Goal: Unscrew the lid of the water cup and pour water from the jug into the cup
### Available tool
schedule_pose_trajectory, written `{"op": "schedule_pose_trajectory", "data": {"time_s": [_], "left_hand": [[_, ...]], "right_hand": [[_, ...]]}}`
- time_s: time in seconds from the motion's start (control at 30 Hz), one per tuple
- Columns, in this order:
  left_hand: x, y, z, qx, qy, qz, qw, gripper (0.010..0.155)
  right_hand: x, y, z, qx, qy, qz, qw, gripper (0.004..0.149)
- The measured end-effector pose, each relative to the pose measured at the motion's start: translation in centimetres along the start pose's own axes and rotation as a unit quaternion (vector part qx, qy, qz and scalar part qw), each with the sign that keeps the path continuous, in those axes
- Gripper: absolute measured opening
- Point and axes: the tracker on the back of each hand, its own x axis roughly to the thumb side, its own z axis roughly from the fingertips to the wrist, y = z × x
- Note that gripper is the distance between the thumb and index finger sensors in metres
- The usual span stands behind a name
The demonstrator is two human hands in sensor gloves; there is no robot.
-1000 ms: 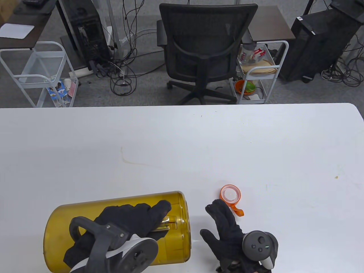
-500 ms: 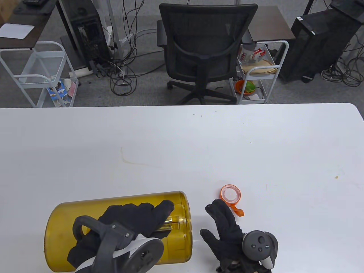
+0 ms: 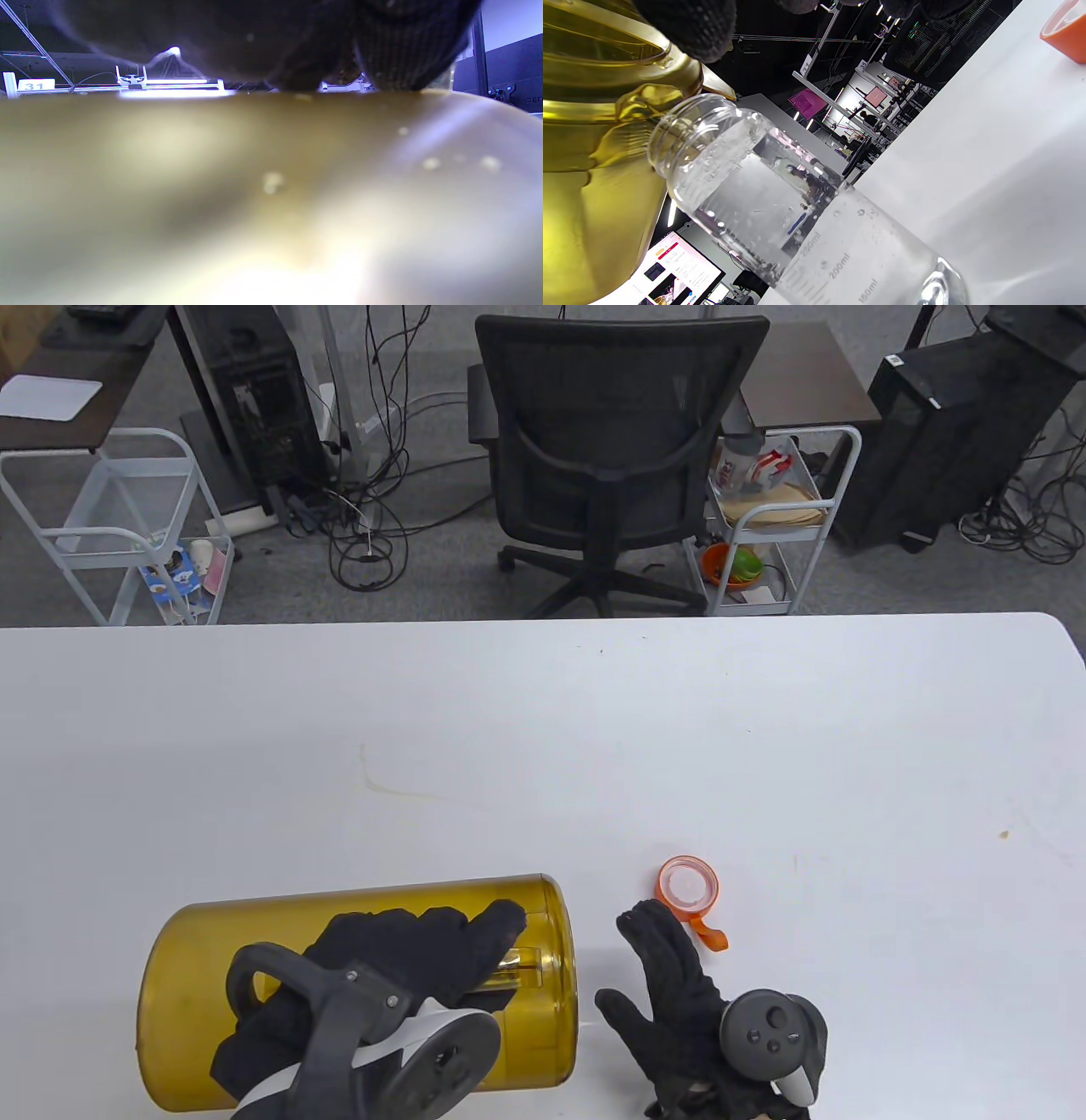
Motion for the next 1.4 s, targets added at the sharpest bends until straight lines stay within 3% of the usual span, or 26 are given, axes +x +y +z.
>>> {"op": "schedule_pose_trajectory", "data": {"time_s": [1.1,1.4], "left_hand": [[0.1,-0.1,0.1,0.003,0.001,-0.001,1.0,0.057],[-1.0,-0.9,0.9,0.018,0.011,0.018,1.0,0.057]], "right_hand": [[0.1,0.3,0.0,0.015,0.002,0.005,1.0,0.077],[0.1,0.5,0.0,0.02,0.0,0.005,1.0,0.077]]}}
